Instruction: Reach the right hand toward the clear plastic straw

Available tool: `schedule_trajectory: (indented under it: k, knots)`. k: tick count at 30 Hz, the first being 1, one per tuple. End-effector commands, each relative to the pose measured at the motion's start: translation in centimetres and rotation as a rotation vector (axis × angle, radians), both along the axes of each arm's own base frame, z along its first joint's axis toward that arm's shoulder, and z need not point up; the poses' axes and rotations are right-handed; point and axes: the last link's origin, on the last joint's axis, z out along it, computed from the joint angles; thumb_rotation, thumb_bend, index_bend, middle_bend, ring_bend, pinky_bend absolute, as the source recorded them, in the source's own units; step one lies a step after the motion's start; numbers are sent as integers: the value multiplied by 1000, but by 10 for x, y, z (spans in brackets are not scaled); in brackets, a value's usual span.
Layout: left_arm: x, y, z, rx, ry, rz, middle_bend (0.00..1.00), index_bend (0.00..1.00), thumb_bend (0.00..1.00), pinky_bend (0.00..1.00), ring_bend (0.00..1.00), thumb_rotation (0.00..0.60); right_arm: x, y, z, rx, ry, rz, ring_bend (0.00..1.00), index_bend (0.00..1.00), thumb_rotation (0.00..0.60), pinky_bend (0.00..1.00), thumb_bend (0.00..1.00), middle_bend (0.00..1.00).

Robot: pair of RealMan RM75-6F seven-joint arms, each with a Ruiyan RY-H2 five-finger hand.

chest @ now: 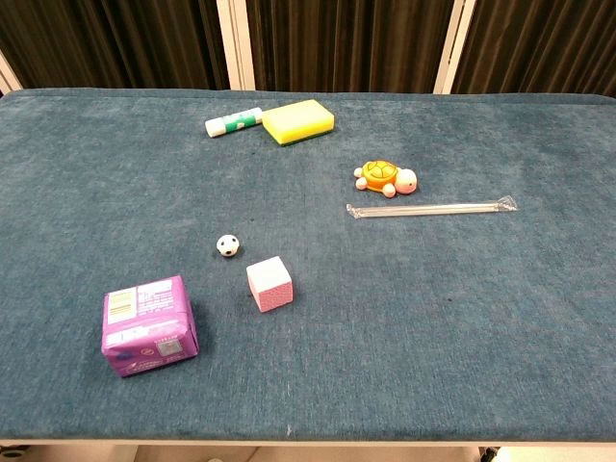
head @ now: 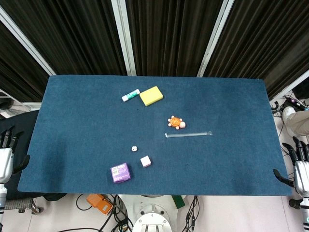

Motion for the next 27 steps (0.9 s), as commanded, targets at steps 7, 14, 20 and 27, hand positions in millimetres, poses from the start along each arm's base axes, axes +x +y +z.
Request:
schedule_trajectory:
  k: [7, 14, 20, 27]
  knots:
    - [0, -1, 1, 7, -5, 2, 0, 146, 324, 92, 8, 600, 28, -48, -35, 219, 21, 100, 59, 246, 600, 51, 333, 53]
    - [-2, -2, 3, 7, -11, 12, 0, 146, 324, 92, 8, 600, 69, -112, -70, 399, 40, 197, 60, 331, 600, 52, 333, 52]
    - [-3, -1, 4, 3, -14, 21, 0, 146, 324, 92, 8, 600, 92, -161, -110, 513, 50, 221, 64, 368, 600, 52, 333, 53]
    - [-4, -1, 5, 5, -23, 31, 0, 146, 324, 92, 8, 600, 106, -198, -149, 561, 59, 225, 64, 394, 600, 52, 333, 54]
